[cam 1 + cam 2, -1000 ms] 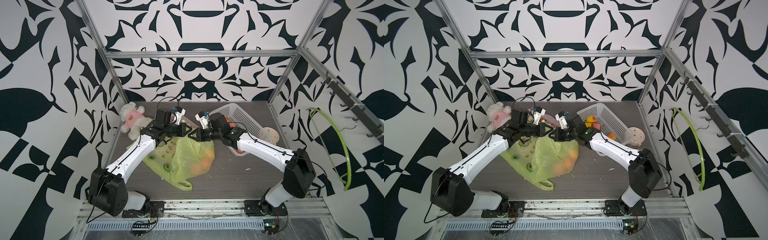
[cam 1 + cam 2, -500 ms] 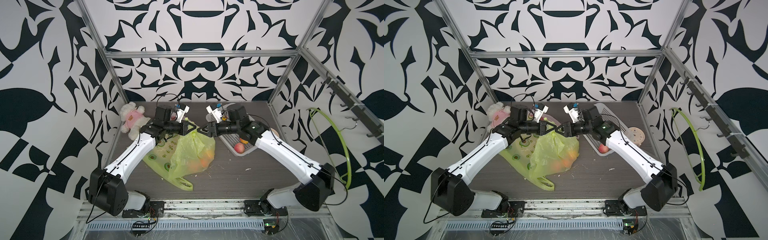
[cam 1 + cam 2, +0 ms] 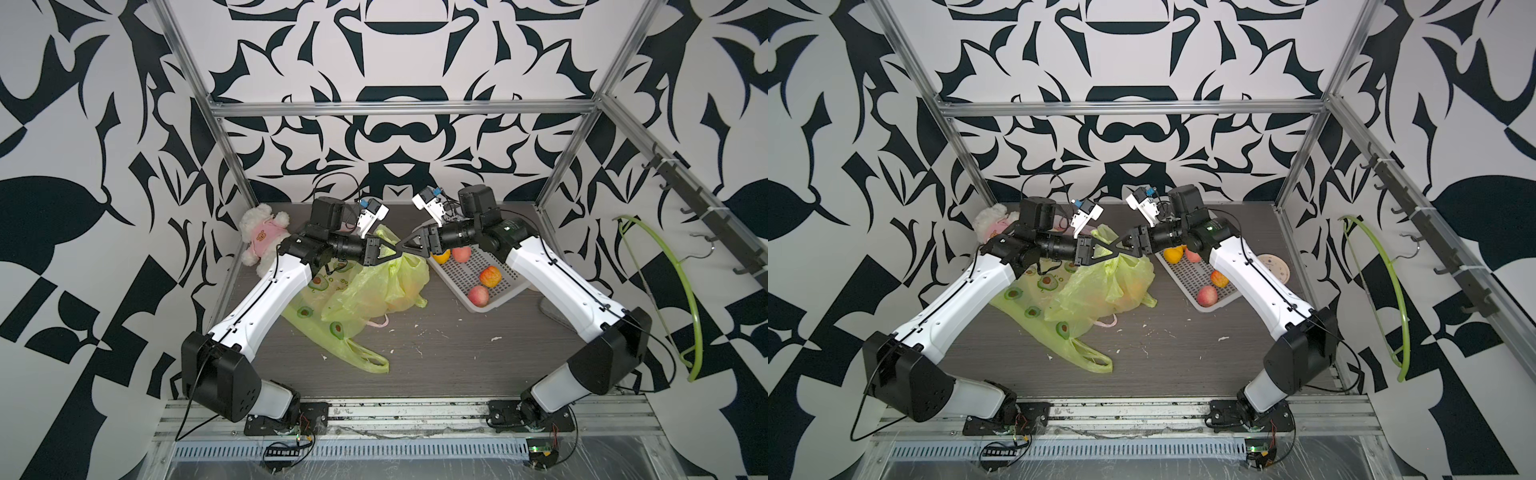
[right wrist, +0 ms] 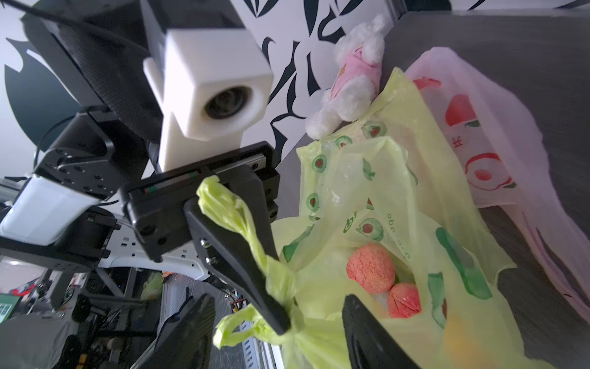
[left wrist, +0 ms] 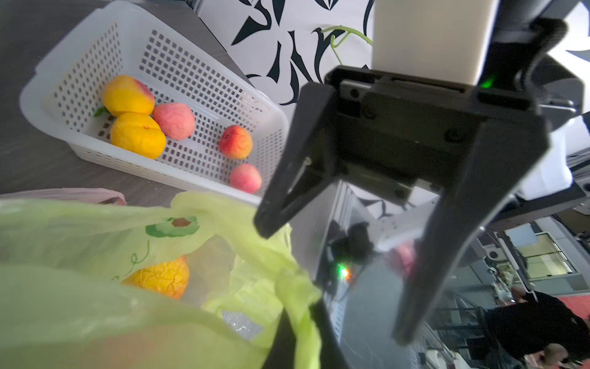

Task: Place the peach into a plastic bag & tie a knot
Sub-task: Cross the plastic bag at the center of the board.

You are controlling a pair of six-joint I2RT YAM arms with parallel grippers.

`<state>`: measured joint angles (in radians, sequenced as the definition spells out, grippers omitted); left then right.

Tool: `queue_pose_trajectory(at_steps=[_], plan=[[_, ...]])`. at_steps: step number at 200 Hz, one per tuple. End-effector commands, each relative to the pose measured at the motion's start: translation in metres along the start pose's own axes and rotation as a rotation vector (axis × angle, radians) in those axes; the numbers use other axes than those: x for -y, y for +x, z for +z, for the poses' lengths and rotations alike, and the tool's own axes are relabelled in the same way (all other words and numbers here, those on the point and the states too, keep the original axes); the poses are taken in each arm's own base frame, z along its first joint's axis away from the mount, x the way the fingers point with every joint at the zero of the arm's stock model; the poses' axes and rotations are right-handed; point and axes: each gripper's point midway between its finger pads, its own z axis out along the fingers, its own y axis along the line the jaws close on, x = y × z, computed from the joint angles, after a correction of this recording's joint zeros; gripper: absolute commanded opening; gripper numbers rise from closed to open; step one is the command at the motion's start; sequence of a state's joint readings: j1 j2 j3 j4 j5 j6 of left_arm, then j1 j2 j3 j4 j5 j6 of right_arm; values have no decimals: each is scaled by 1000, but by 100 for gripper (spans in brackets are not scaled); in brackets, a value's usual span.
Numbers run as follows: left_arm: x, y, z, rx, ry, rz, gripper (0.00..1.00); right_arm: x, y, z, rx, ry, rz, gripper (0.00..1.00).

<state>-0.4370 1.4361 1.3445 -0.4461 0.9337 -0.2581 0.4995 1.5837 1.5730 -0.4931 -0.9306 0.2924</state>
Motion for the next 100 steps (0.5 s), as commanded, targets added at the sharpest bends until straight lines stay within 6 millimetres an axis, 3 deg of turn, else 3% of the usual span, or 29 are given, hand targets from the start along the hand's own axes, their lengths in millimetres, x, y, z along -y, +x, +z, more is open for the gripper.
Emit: queue_pose_trajectory(at_steps=[1, 48, 100], plan=[[21, -1, -3, -26, 83, 11, 0, -39, -7, -8, -6, -131, -93, 64], [23, -3, -3, -29, 98, 7, 0, -49, 25, 16, -110, -190, -79, 55], [23, -8, -6, -6, 63, 21, 0, -41, 43, 19, -132, -150, -42, 37]])
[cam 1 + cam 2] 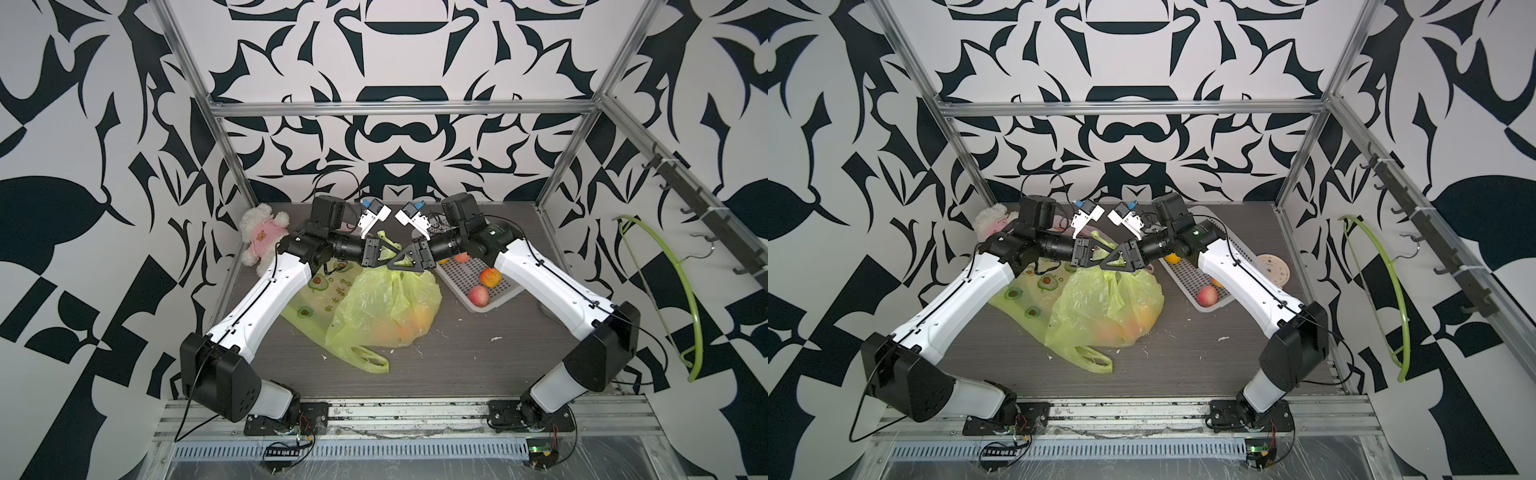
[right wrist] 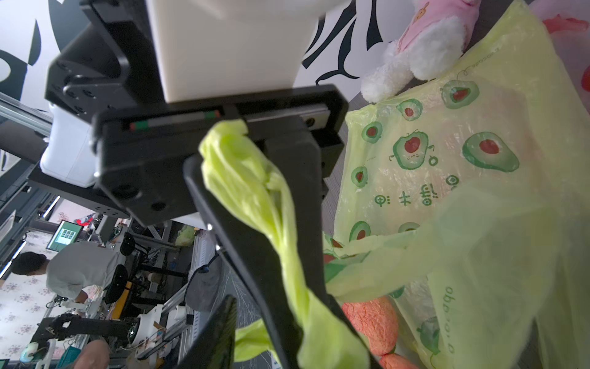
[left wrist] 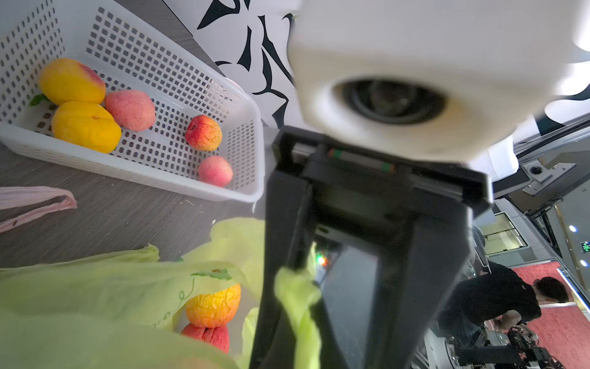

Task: Place the peach into a plastic bag & tie a knot
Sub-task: Cross the plastic bag at the center of the board.

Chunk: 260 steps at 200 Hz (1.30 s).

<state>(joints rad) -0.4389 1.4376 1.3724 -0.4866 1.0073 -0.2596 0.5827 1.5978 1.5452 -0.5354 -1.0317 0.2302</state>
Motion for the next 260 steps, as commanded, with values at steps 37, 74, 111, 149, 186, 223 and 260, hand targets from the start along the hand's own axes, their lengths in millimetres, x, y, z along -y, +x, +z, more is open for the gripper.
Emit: queue_pose_trajectory(at_steps=[37, 74, 111, 149, 186, 223, 260], plan=[[7, -11, -5, 29, -18, 34, 0, -8, 18, -5, -17, 29, -5, 13], [5, -12, -9, 38, -37, 21, 26, -8, 18, -9, 5, 60, -21, 0], [-5, 2, -15, 53, -90, -5, 60, -3, 10, -15, 43, 82, -18, 0], [-22, 26, -16, 41, -143, -43, 64, 1, 1, -17, 77, 69, 1, 0], [-37, 41, -14, 17, -188, -68, 66, 5, -7, -18, 109, 48, 24, 0], [-42, 48, -14, 5, -207, -64, 67, 4, -13, -17, 124, 24, 39, 0], [-51, 49, -17, 13, -262, -55, 67, 7, -16, -14, 123, 14, 62, 0]])
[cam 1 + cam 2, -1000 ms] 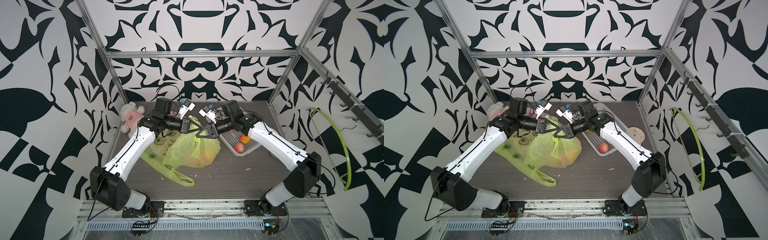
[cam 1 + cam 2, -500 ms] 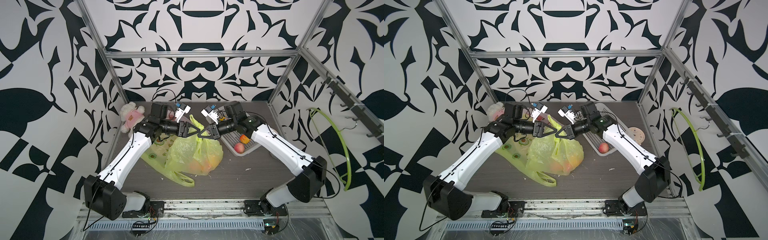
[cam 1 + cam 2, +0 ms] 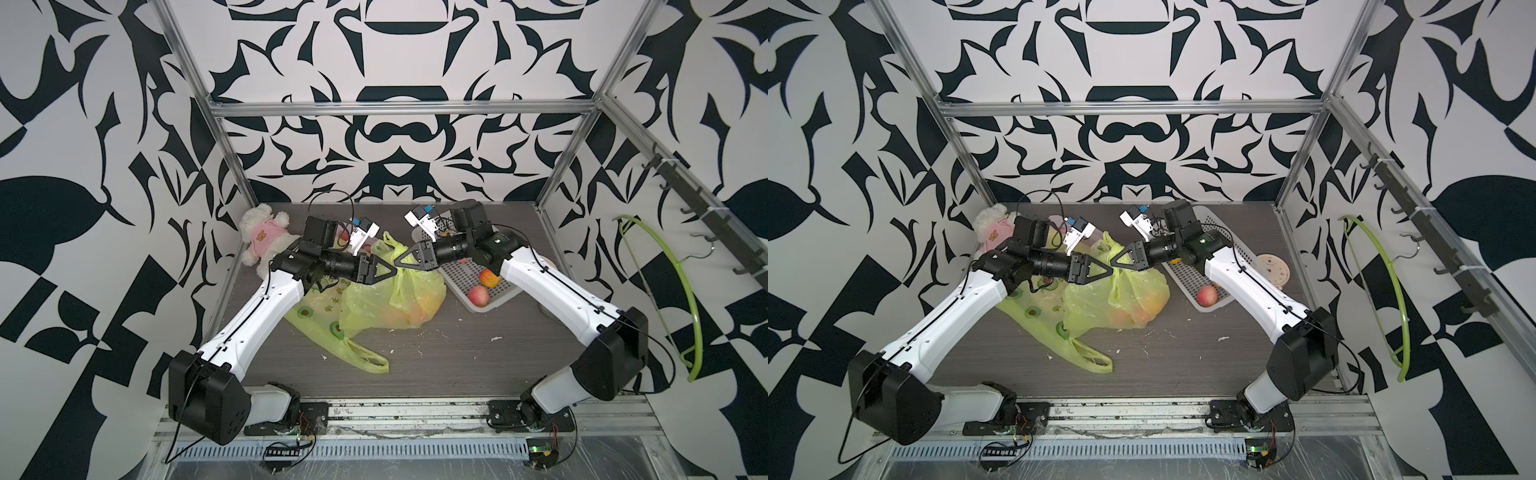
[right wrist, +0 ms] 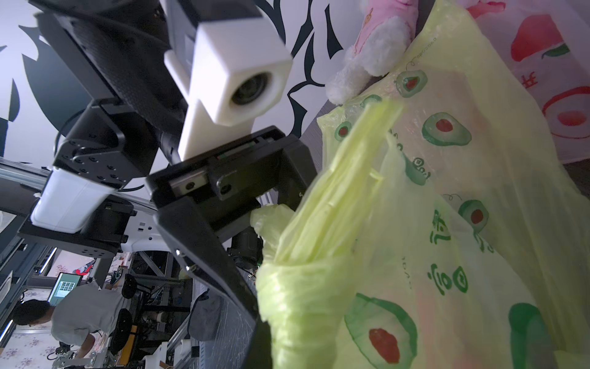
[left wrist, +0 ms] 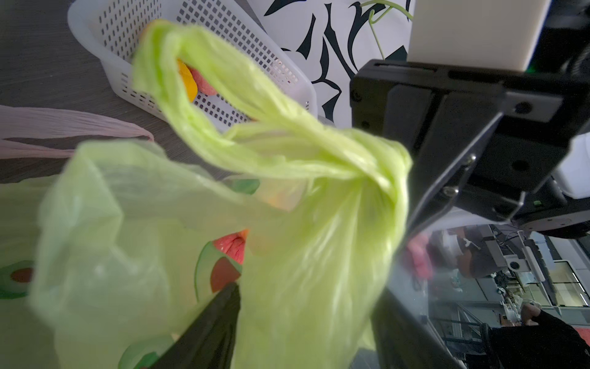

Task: Place the peach into a plastic bag & tie a knot
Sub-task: Cross the plastic bag at the center of the board.

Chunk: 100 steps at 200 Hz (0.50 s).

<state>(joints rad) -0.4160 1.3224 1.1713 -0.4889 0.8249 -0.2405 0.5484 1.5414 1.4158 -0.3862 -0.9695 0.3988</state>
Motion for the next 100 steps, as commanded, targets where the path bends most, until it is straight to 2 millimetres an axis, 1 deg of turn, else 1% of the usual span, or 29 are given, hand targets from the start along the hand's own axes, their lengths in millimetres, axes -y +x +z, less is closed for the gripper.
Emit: queue_pose_trajectory(at_steps=[1, 28, 57, 61, 67, 92, 100], plan=[[-9, 6, -4, 2, -61, 10, 67, -18, -15, -4, 38, -58, -50, 0], [-16, 7, -6, 14, -109, 22, 64, -21, -17, -5, 42, -70, -56, 0], [-22, 9, -6, 15, -136, 26, 60, -20, -16, -5, 36, -74, -50, 0], [-15, 7, -12, 32, -134, 50, 59, -20, -16, -6, 37, -75, -49, 0], [-14, 8, -13, 33, -140, 54, 58, -19, -15, -6, 35, -75, -47, 0], [-18, 9, -16, 37, -172, 62, 49, -19, -14, -6, 30, -72, -35, 0], [-19, 9, -16, 37, -183, 61, 43, -21, -14, -6, 25, -77, -32, 0]])
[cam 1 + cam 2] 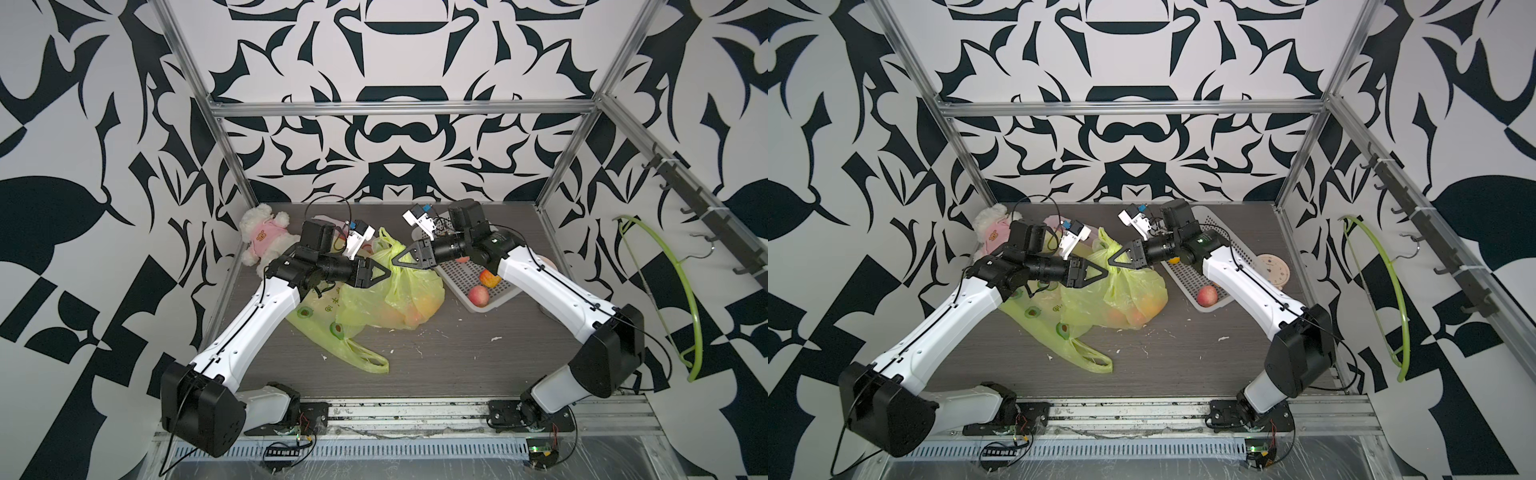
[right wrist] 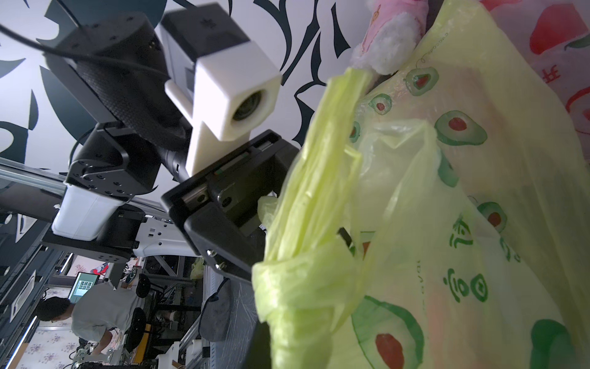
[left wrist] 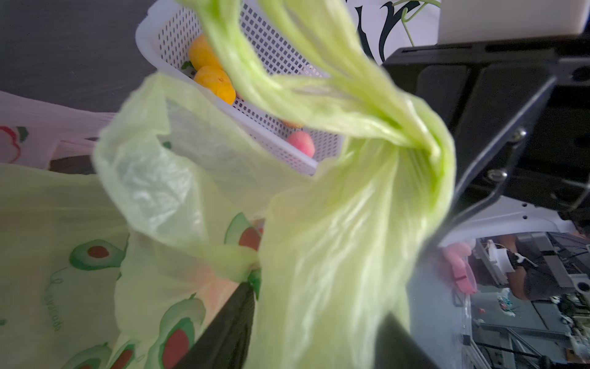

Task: Place the peach into a plastic bag & tie a knot
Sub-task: Cross the plastic bag at the center of the board.

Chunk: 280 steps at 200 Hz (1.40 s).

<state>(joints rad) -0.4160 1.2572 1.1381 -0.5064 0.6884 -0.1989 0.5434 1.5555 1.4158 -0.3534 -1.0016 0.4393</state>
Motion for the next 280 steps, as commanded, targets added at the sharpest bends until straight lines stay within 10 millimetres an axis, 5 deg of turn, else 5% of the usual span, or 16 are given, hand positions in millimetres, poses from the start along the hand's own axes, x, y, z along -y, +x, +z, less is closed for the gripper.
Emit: queue_pose_trajectory(at_steps=[1, 18, 34, 138, 166, 190, 280], plan=[[-7, 6, -5, -2, -52, 9, 43, -21, -10, -7, 22, -48, -59, 0], [-11, 5, -4, -2, -67, 8, 26, -22, -9, -8, 19, -52, -58, 0], [-14, 3, -4, 0, -86, 19, 0, -20, -6, -8, 7, -42, -60, 0], [8, -4, -19, -54, -68, 81, 0, 1, 13, -12, -39, 78, -57, 0], [0, -1, -8, -95, -50, 37, 53, 2, 10, -4, -24, 54, -28, 0], [1, -2, -2, -77, -11, 28, 71, 10, 8, 5, -5, 82, -13, 0], [-17, 18, 22, -137, -43, -2, 82, 42, -5, 21, 65, 122, 84, 0]])
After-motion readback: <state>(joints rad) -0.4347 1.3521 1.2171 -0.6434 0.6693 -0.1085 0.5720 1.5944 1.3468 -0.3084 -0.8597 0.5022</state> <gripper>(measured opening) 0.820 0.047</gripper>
